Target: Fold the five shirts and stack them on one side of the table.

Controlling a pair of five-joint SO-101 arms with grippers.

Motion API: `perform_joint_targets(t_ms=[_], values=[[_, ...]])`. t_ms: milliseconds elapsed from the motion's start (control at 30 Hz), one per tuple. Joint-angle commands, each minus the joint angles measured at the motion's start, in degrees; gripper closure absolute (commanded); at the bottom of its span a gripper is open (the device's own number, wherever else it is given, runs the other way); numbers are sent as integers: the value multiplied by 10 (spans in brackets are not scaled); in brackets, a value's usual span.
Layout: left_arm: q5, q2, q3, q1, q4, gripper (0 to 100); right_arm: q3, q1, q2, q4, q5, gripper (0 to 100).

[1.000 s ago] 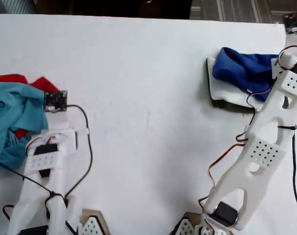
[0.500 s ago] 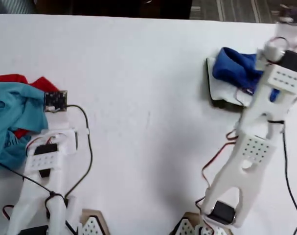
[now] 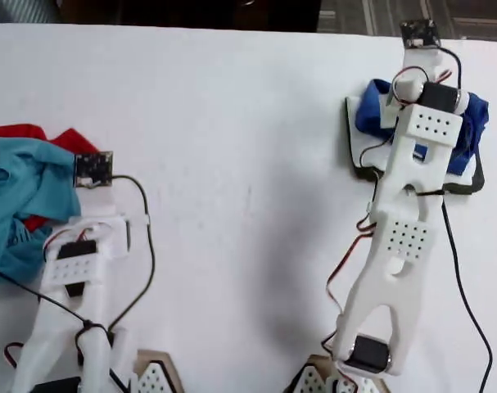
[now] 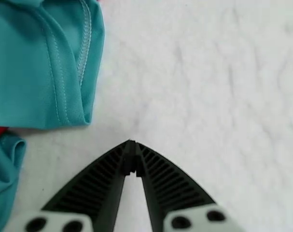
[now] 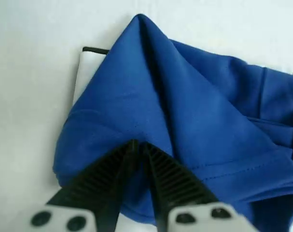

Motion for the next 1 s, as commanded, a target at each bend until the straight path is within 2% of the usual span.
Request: perform_joint_targets(t_ms=[0, 367, 700, 800, 967], values=[[1, -1, -1, 3, -9, 973, -10, 27, 2, -9, 47, 979], [1, -1, -1, 3, -9, 973, -5, 111, 9, -211, 57, 979], [1, -1, -1, 3, -9, 973, -9, 153, 29, -375, 55, 979], [1, -1, -1, 3, -9, 973, -16, 150, 15, -358, 13, 978], [1, -1, -1, 3, -9, 973, -59, 113, -44, -196, -17, 978]])
